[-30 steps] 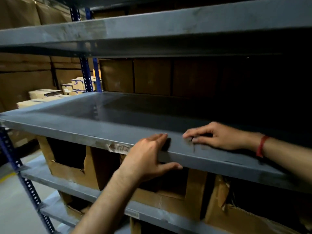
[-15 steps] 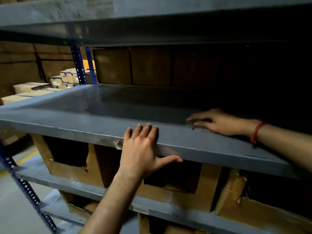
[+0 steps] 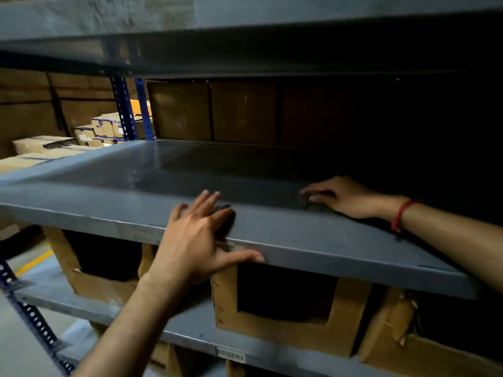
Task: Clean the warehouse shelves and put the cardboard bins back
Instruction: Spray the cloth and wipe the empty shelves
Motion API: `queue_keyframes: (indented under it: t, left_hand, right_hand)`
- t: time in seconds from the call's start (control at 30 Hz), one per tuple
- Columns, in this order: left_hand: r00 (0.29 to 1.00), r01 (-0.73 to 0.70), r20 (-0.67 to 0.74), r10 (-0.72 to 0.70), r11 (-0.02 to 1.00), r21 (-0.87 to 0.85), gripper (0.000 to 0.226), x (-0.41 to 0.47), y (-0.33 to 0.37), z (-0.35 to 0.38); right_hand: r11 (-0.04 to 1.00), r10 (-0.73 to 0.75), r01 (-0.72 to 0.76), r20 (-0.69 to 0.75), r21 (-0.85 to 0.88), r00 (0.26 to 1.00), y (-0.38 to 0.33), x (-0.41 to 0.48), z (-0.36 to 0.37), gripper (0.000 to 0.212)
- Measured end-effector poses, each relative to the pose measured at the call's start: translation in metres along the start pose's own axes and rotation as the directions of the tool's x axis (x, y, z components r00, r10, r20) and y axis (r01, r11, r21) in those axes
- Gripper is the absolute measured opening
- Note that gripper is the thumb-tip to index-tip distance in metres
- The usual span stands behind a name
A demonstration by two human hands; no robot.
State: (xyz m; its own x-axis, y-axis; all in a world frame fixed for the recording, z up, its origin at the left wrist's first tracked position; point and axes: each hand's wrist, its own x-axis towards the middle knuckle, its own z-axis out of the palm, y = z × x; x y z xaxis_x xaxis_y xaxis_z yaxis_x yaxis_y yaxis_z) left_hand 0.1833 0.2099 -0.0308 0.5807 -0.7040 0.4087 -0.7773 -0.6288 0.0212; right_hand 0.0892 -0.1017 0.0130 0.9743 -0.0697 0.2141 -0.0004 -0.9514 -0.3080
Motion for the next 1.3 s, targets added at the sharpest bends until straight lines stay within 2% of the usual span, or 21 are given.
queue_keyframes:
  t: [0.03, 0.07, 0.1, 0.17, 0.23, 0.3, 0.33, 0.4, 0.43, 0.47, 0.57, 0.63, 0.7, 0.77, 0.83, 0.87, 0.9, 1.0, 1.1, 1.17, 1.3]
  left_hand:
    - [1.0, 0.012, 0.028, -0.014, 0.998, 0.068, 0.121, 0.003, -0.007, 0.0]
    - [0.999, 0.018, 0.042, -0.022, 0.994, 0.105, 0.124, 0.005, -0.01, 0.001]
    - [0.999, 0.021, 0.045, -0.027, 0.993, 0.115, 0.125, 0.006, -0.012, 0.002]
    - [0.999, 0.041, 0.023, -0.043, 0.995, 0.095, 0.127, 0.007, -0.012, 0.004]
    - [0.999, 0.052, 0.003, -0.052, 0.995, 0.089, 0.128, 0.005, -0.01, 0.006]
    - [0.998, 0.056, -0.002, -0.056, 0.996, 0.07, 0.127, 0.003, -0.01, 0.008]
    - [0.998, 0.056, 0.003, -0.056, 0.997, 0.057, 0.127, 0.003, -0.01, 0.009]
    - [0.998, 0.06, 0.009, -0.06, 0.998, 0.032, 0.126, 0.002, -0.011, 0.008]
    - [0.998, 0.058, 0.008, -0.059, 0.998, 0.029, 0.125, 0.001, -0.011, 0.008]
    - [0.998, 0.055, 0.007, -0.055, 0.998, 0.03, 0.125, 0.0, -0.012, 0.009]
    - [0.999, 0.052, -0.008, -0.052, 0.998, 0.024, 0.127, 0.0, -0.015, 0.012]
    - [0.999, 0.044, -0.029, -0.043, 0.999, 0.012, 0.131, -0.001, -0.016, 0.014]
    - [0.998, 0.044, -0.036, -0.044, 0.999, -0.001, 0.13, -0.001, -0.016, 0.013]
    - [0.999, 0.045, -0.009, -0.046, 0.999, -0.014, 0.129, -0.001, -0.015, 0.011]
    - [0.999, 0.052, -0.007, -0.052, 0.998, -0.029, 0.129, -0.002, -0.015, 0.01]
    - [0.998, 0.054, -0.012, -0.055, 0.998, -0.032, 0.129, -0.002, -0.015, 0.01]
    - [0.998, 0.055, -0.016, -0.056, 0.998, -0.03, 0.129, -0.002, -0.016, 0.01]
    - [0.999, 0.008, -0.053, -0.009, 1.0, -0.015, 0.125, -0.002, -0.02, 0.014]
    - [0.993, -0.067, -0.105, 0.061, 0.996, -0.054, 0.118, -0.002, -0.038, 0.014]
    - [0.998, -0.035, -0.059, 0.03, 0.997, -0.075, 0.127, 0.003, -0.058, 0.006]
    - [0.999, -0.026, 0.024, 0.025, 0.998, 0.055, 0.138, 0.013, -0.09, -0.008]
  right_hand:
    - [0.997, 0.067, -0.068, -0.02, -0.031, 0.998, 0.0, 0.005, 0.005, 0.031]
    - [0.997, 0.066, -0.068, -0.029, -0.046, 0.997, -0.01, 0.006, 0.013, 0.031]
    - [1.0, -0.006, 0.005, -0.045, -0.023, 0.999, -0.029, 0.003, 0.023, 0.031]
    - [0.966, -0.241, 0.244, -0.048, 0.084, 0.969, -0.076, -0.011, 0.04, 0.031]
    - [0.912, -0.389, 0.377, 0.049, 0.163, 0.92, -0.091, -0.013, 0.044, 0.033]
    - [0.931, -0.356, 0.338, 0.14, 0.134, 0.924, -0.071, 0.001, 0.033, 0.035]
    - [0.956, -0.288, 0.28, 0.115, 0.086, 0.951, -0.053, 0.013, 0.025, 0.035]
    - [0.998, -0.057, 0.057, 0.019, -0.026, 0.998, -0.024, 0.033, 0.017, 0.032]
    - [0.997, 0.014, -0.016, -0.02, -0.07, 1.0, -0.022, 0.037, 0.02, 0.031]
    - [0.996, 0.006, -0.009, -0.024, -0.094, 1.0, -0.032, 0.037, 0.026, 0.032]
    - [0.947, -0.315, 0.313, 0.018, 0.072, 0.949, -0.1, 0.012, 0.046, 0.034]
    - [0.885, -0.456, 0.439, 0.096, 0.153, 0.885, -0.113, 0.006, 0.049, 0.035]
    - [0.929, -0.371, 0.364, 0.156, 0.072, 0.915, -0.09, 0.025, 0.039, 0.034]
    - [0.993, -0.104, 0.106, 0.05, -0.059, 0.993, -0.055, 0.047, 0.025, 0.028]
    - [0.978, 0.14, -0.148, -0.066, -0.145, 0.988, -0.046, 0.056, 0.029, 0.027]
    - [0.961, 0.176, -0.189, -0.079, -0.202, 0.981, -0.058, 0.057, 0.038, 0.028]
    - [0.958, 0.145, -0.16, -0.079, -0.238, 0.986, -0.08, 0.054, 0.049, 0.029]
    - [0.98, -0.076, 0.061, -0.076, -0.19, 0.994, -0.144, 0.035, 0.071, 0.039]
    - [0.982, -0.18, 0.183, 0.047, -0.057, 0.983, -0.132, 0.03, 0.054, 0.038]
    - [0.99, -0.144, 0.144, 0.099, 0.006, 0.985, -0.101, 0.035, 0.042, 0.036]
    - [0.987, 0.083, -0.08, 0.015, -0.138, 0.996, -0.06, 0.071, 0.039, 0.034]
